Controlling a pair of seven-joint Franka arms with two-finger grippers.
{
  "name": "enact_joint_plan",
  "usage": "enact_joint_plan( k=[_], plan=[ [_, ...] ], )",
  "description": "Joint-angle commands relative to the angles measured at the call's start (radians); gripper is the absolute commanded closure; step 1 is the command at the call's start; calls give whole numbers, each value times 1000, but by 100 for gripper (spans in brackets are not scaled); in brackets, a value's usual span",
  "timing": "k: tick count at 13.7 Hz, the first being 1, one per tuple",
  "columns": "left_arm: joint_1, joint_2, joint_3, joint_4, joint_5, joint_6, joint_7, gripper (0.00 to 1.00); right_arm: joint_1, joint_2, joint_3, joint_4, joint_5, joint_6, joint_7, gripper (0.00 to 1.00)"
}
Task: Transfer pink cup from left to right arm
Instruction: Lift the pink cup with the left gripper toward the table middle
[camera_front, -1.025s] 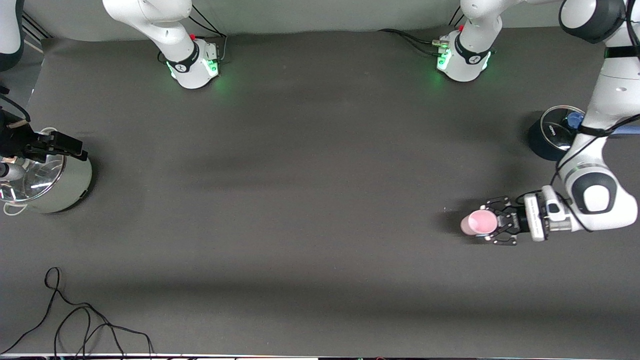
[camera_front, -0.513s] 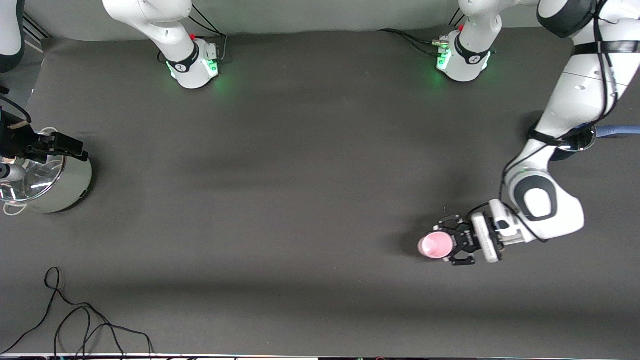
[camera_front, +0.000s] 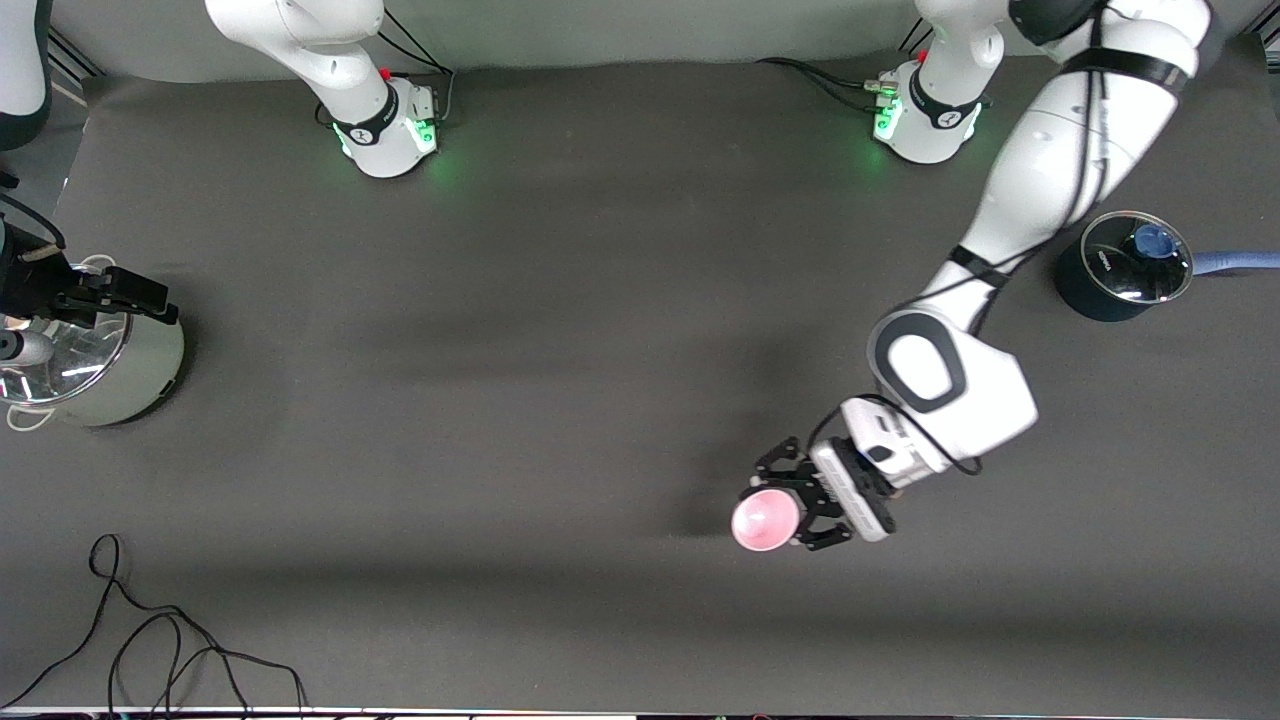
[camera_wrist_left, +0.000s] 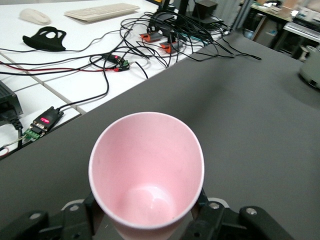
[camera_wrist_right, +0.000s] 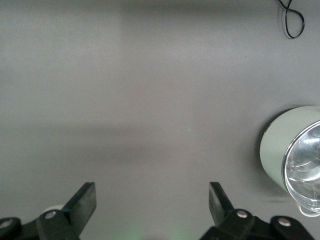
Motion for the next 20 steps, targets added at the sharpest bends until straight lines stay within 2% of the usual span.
enact_joint_plan(
  k=[1, 3, 6, 9, 15, 18, 20],
  plan=[
    [-150, -9, 20, 47, -7, 196, -168, 100, 6, 13, -5, 17, 11, 8, 1, 0],
    [-280, 2, 31, 73, -7, 374, -260, 100, 8, 16, -5, 23, 11, 11, 1, 0],
    [-361, -7, 38, 90, -8, 417, -302, 100, 6, 22, -4, 26, 11, 28, -1, 0],
    [-478, 8, 55, 136, -13, 538, -304, 100, 6, 22, -2, 38, 13, 33, -1, 0],
    [-690, 14, 228, 164, -18, 591, -389, 100, 61, 37, 8, 40, 16, 99, 2, 0],
    [-770, 42, 316, 185, -18, 606, -454, 100, 153, 44, 7, 50, 36, 158, 71, 0],
    [-775, 49, 330, 198, -18, 605, -460, 100, 226, 99, 7, 115, 34, 168, 157, 0]
  ],
)
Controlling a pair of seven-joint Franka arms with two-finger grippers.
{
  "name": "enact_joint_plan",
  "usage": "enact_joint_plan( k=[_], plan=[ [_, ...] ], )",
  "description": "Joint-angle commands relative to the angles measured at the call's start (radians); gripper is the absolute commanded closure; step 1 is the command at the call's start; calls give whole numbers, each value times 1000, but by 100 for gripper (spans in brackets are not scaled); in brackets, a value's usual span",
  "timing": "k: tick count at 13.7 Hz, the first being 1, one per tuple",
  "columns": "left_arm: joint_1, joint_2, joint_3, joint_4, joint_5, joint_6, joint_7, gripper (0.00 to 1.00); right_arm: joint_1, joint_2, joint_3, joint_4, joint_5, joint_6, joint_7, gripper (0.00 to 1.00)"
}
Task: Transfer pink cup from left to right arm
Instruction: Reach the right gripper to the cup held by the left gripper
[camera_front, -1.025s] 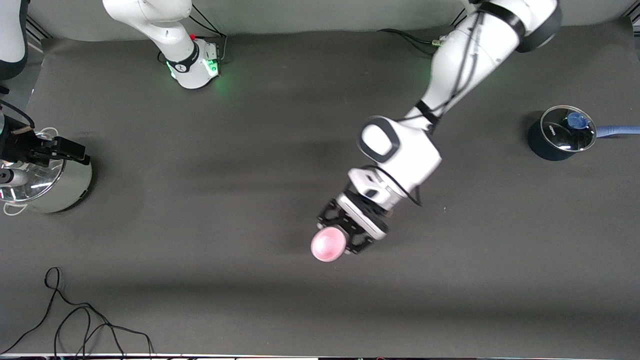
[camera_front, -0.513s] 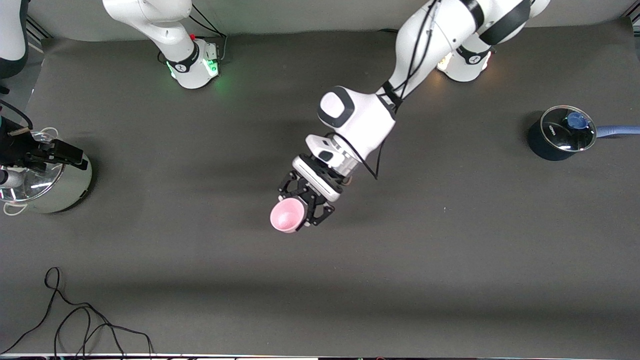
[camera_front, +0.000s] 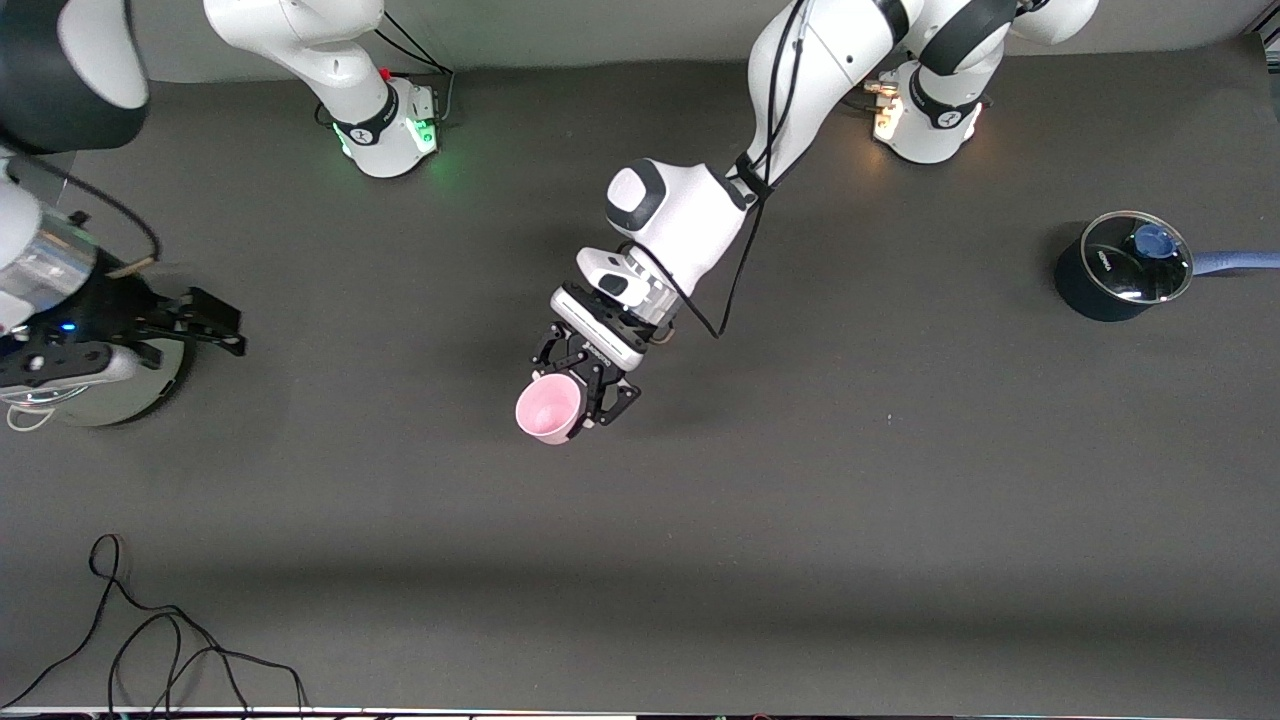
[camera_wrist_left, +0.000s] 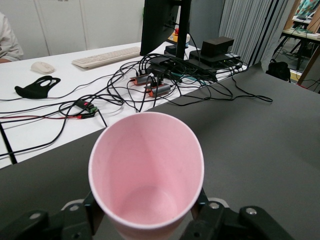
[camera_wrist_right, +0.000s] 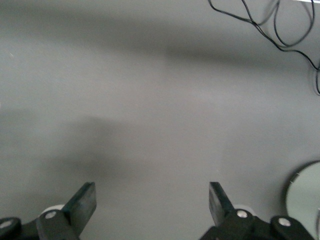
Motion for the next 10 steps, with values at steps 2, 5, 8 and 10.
enact_joint_plan(
  k=[2, 5, 8, 10],
  plan=[
    [-30, 35, 36, 60, -17, 13, -15, 100, 123, 143, -8, 180, 12, 2, 91, 0],
    [-30, 40, 37, 60, -15, 13, -15, 100, 215, 247, -8, 286, 10, 5, 264, 0],
    [-30, 46, 37, 60, -15, 14, -17, 100, 290, 332, -8, 379, 6, 7, 417, 0],
    [-30, 46, 37, 62, -15, 13, -17, 100, 339, 358, -9, 404, 0, 27, 510, 0]
  ],
)
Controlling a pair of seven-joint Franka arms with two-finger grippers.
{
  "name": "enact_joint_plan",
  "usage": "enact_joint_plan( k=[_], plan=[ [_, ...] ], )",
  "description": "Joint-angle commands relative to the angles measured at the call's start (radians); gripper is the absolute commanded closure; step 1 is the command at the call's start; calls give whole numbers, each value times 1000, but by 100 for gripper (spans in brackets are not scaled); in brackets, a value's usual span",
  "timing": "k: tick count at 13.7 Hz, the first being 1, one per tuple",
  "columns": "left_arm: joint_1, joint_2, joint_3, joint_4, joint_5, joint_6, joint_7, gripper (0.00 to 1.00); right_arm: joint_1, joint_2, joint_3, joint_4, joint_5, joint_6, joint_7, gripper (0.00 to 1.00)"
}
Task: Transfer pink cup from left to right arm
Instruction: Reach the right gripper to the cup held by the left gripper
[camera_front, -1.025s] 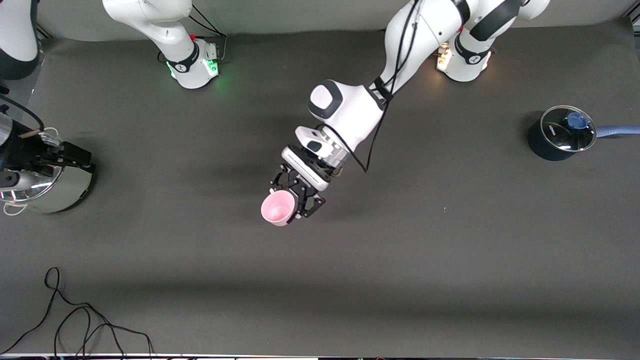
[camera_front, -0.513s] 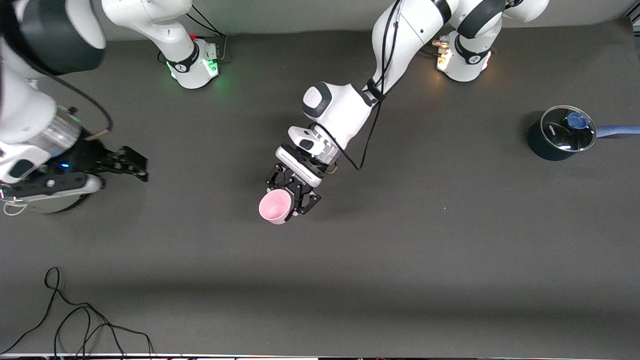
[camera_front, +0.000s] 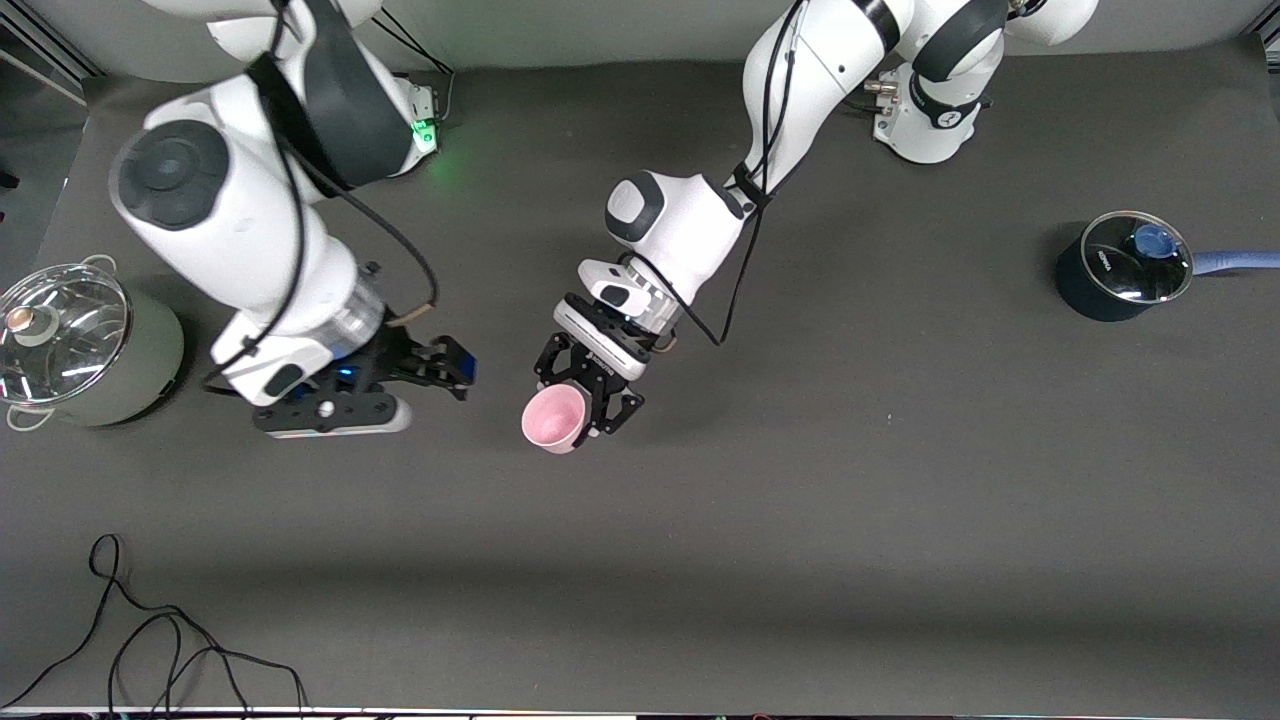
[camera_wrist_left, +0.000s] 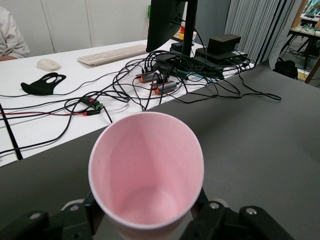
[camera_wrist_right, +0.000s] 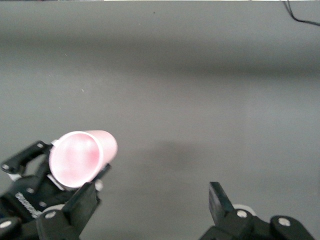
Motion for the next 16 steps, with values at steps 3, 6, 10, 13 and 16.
enact_joint_plan(
  k=[3, 6, 10, 13, 16],
  plan=[
    [-22, 20, 17, 35, -14, 20, -9, 100, 73, 58, -11, 72, -6, 8, 132, 0],
    [-22, 25, 17, 38, -14, 20, -9, 100, 73, 78, -11, 59, -6, 8, 132, 0],
    [-22, 32, 18, 38, -14, 26, -9, 100, 75, 135, -11, 55, -6, 49, 137, 0],
    [-35, 44, 18, 38, -14, 79, -9, 100, 75, 176, -11, 55, -6, 89, 148, 0],
    [-35, 46, 18, 41, -14, 77, -9, 100, 79, 210, -11, 55, -4, 97, 148, 0]
  ],
)
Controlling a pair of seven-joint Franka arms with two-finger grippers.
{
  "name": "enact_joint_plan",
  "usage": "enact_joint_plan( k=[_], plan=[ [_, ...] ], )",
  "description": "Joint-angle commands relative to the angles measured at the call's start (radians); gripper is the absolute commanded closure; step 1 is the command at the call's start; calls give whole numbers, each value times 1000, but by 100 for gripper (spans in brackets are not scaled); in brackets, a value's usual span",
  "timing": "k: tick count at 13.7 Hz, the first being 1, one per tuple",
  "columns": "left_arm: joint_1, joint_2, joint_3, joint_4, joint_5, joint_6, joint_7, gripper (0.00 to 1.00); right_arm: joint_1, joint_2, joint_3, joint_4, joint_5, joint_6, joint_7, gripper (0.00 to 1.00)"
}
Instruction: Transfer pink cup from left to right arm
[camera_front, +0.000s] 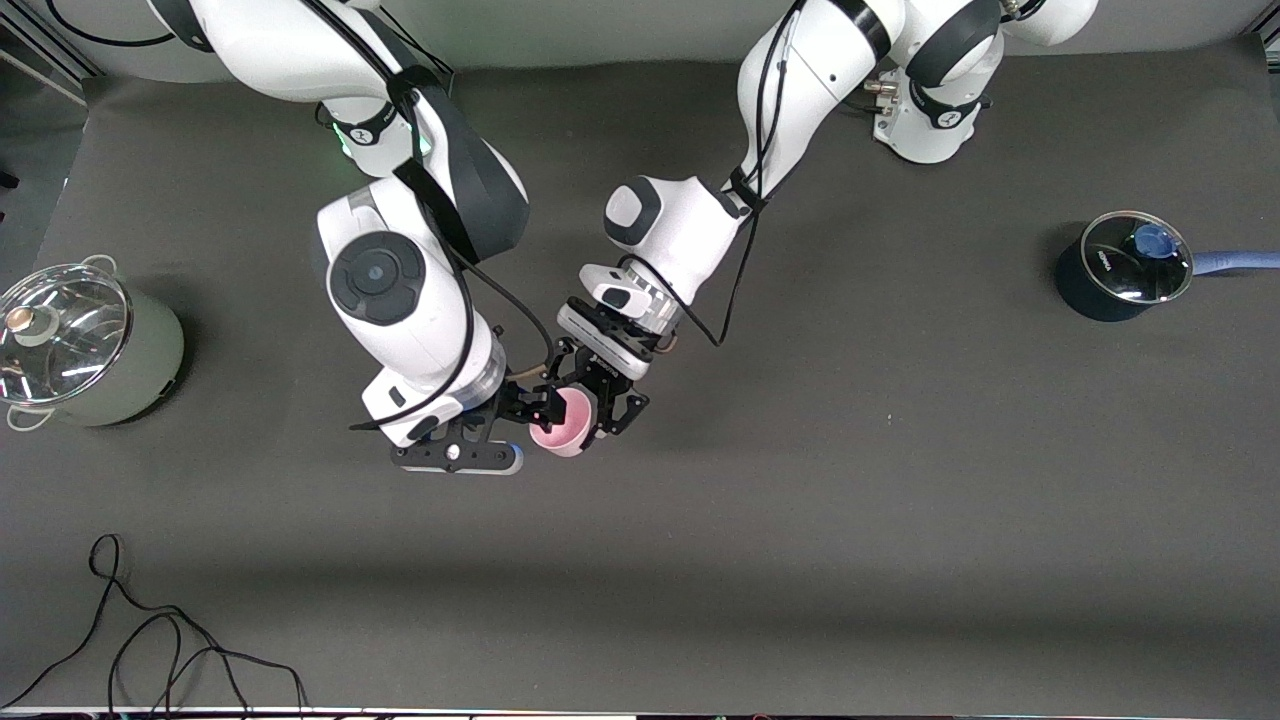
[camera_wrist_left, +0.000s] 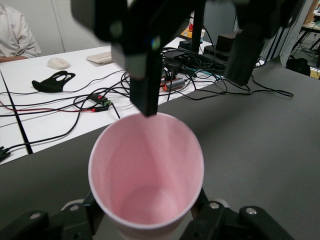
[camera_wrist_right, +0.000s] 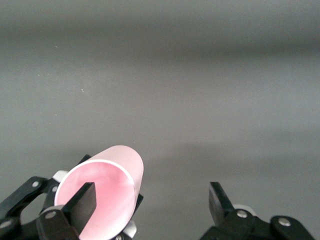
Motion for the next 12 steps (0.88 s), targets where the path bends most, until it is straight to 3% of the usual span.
enact_joint_plan(
  k=[1, 5, 6, 8, 9, 11, 12],
  plan=[
    [-21, 21, 16, 41, -14, 19, -7, 100, 26, 27, -5, 16, -3, 9, 25, 0],
    [-21, 21, 16, 41, -14, 19, -7, 100, 27, 33, -7, 1, -1, 9, 26, 3],
    [-23, 21, 16, 41, -14, 19, -7, 100, 27, 33, -7, 1, -1, 9, 30, 19],
    [-21, 21, 15, 41, -14, 19, -6, 100, 27, 28, -7, 1, 0, 8, 31, 62],
    [-21, 21, 16, 41, -14, 19, -7, 100, 27, 25, -7, 1, 2, 8, 31, 79],
    [-21, 19, 15, 42, -12, 18, -6, 100, 26, 21, -7, 2, 2, 6, 31, 96],
    [-21, 19, 15, 44, -14, 18, -7, 100, 26, 19, -7, 2, 3, 5, 31, 100]
  ],
)
